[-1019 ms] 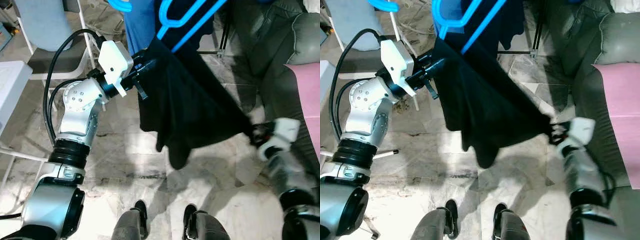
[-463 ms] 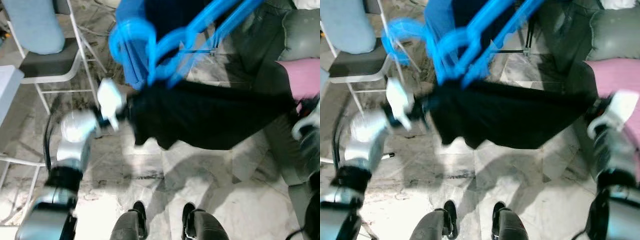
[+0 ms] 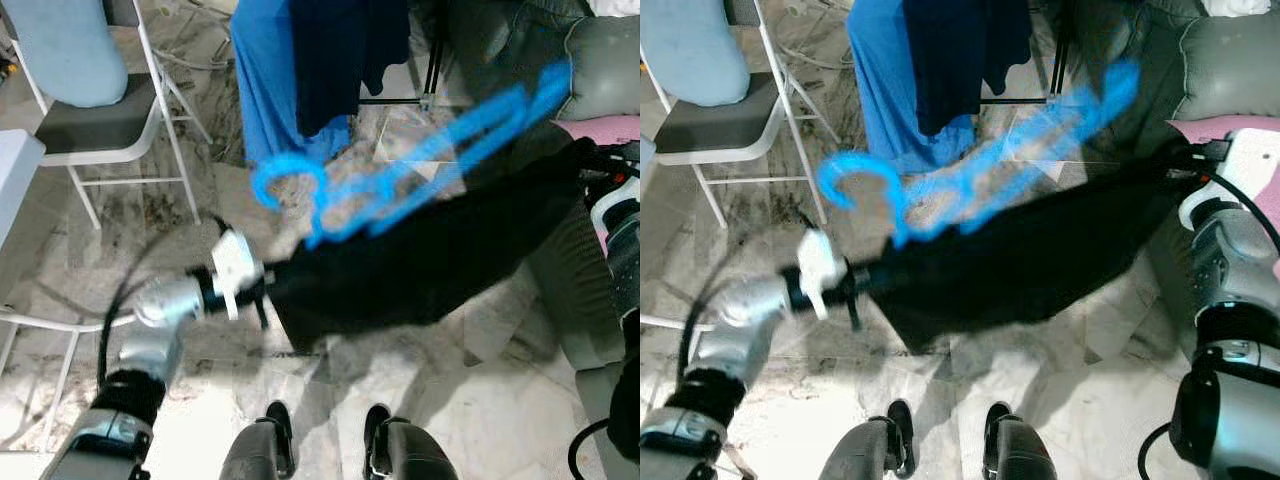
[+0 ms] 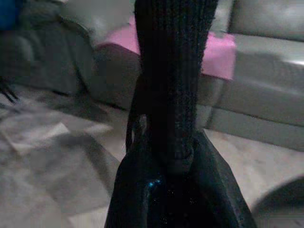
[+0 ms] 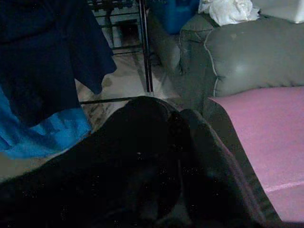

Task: Hang hanger

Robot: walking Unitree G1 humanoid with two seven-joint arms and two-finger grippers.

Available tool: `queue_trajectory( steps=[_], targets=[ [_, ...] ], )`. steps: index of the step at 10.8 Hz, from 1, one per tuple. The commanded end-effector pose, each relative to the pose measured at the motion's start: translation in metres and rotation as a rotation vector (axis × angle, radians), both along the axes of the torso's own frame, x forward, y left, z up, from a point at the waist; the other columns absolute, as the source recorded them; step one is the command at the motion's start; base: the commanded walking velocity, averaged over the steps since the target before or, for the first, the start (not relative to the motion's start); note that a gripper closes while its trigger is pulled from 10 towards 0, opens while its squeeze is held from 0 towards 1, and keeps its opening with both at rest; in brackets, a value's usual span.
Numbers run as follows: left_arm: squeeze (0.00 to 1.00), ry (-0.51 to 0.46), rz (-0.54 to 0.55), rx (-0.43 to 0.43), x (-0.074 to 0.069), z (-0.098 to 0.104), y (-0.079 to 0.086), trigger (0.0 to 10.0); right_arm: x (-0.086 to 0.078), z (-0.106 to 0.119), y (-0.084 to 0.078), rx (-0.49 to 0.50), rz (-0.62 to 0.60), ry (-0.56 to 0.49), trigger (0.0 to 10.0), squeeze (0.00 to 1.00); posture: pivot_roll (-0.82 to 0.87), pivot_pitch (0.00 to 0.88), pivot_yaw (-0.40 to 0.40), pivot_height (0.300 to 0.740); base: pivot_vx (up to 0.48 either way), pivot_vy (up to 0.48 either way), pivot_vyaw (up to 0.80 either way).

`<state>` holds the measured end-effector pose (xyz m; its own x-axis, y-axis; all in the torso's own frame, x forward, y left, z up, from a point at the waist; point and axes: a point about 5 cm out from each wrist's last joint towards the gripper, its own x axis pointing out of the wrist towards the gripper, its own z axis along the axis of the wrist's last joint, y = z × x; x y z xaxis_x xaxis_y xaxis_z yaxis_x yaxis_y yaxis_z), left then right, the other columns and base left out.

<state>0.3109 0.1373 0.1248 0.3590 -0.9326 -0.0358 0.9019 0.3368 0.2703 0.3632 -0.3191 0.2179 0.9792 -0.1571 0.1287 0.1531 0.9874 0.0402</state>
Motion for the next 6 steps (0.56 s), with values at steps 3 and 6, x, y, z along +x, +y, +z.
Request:
queue_trajectory(
  steps=[3,6],
  targets=[
    [0.0,0.126,-0.048,0.112,-0.013,-0.031,0.013,0.0,-0.002,0.013,-0.007,-0.02,-0.027,-0.03,0.0,0.0,-0.05,0.282,0.058,0.74,0.0,0.0,0.0],
    [0.0,0.215,-0.092,0.212,-0.021,-0.052,0.017,0.0,0.0,0.016,-0.003,-0.021,-0.006,-0.036,0.0,0.0,-0.06,0.28,0.06,0.74,0.0,0.0,0.0]
  ],
)
